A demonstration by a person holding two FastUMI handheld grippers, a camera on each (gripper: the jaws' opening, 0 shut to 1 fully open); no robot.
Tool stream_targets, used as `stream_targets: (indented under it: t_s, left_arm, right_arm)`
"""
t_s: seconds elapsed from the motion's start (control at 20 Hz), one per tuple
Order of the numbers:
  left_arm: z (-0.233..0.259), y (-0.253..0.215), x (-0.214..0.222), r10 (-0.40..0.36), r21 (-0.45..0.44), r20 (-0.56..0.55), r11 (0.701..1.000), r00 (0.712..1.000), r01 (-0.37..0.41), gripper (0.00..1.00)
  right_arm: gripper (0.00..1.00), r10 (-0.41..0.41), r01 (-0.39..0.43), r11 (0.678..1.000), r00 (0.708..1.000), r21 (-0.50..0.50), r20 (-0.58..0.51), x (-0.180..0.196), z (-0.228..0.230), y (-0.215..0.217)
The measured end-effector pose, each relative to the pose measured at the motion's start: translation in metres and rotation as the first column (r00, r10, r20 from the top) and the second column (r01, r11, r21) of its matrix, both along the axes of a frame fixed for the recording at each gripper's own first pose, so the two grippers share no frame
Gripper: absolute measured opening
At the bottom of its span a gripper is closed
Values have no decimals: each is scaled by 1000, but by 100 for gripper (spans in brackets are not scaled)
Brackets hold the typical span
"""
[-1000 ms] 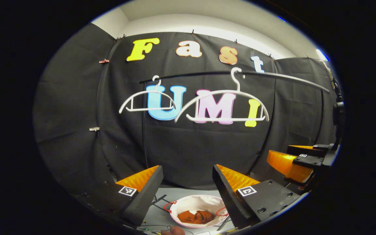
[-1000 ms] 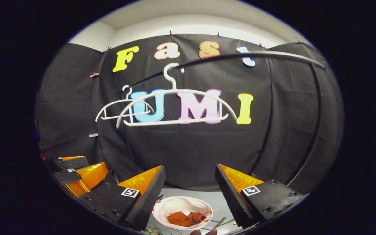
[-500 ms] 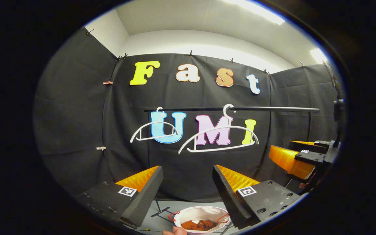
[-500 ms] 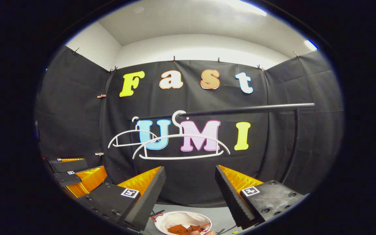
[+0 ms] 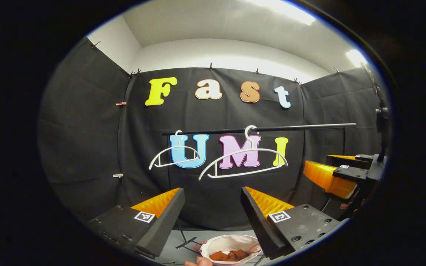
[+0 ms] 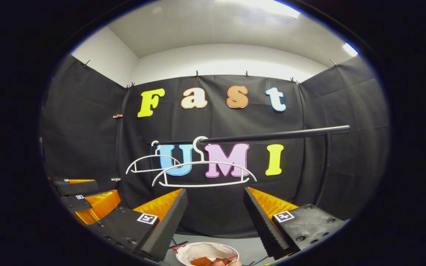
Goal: Grasp the clothes on the hanger with both hands and then place them into the laundry hamper below.
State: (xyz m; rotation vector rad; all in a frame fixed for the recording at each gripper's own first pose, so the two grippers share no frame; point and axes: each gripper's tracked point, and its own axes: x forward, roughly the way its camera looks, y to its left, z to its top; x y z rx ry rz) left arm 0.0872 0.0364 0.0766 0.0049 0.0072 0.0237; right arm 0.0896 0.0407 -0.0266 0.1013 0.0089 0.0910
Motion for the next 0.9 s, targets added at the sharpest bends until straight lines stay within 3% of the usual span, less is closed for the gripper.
stream_targets:
  t_s: [0.1, 0.15, 0.9]
  left_arm:
    - [2, -4, -1, 12, 5, 9, 1000, 1000, -12, 96]
    - [3, -8, -2, 15, 8, 14, 1000, 1000, -15, 94]
    - [-3, -28, 12, 49, 5, -2, 999, 999, -49, 96]
  right_arm:
    - [93, 9, -9, 1000, 1000, -2, 0, 0, 1, -4]
    - [98, 8, -8, 1000, 1000, -2, 8, 0, 3, -7]
    - [99, 6, -4, 999, 999, -44, 51, 9, 11, -34]
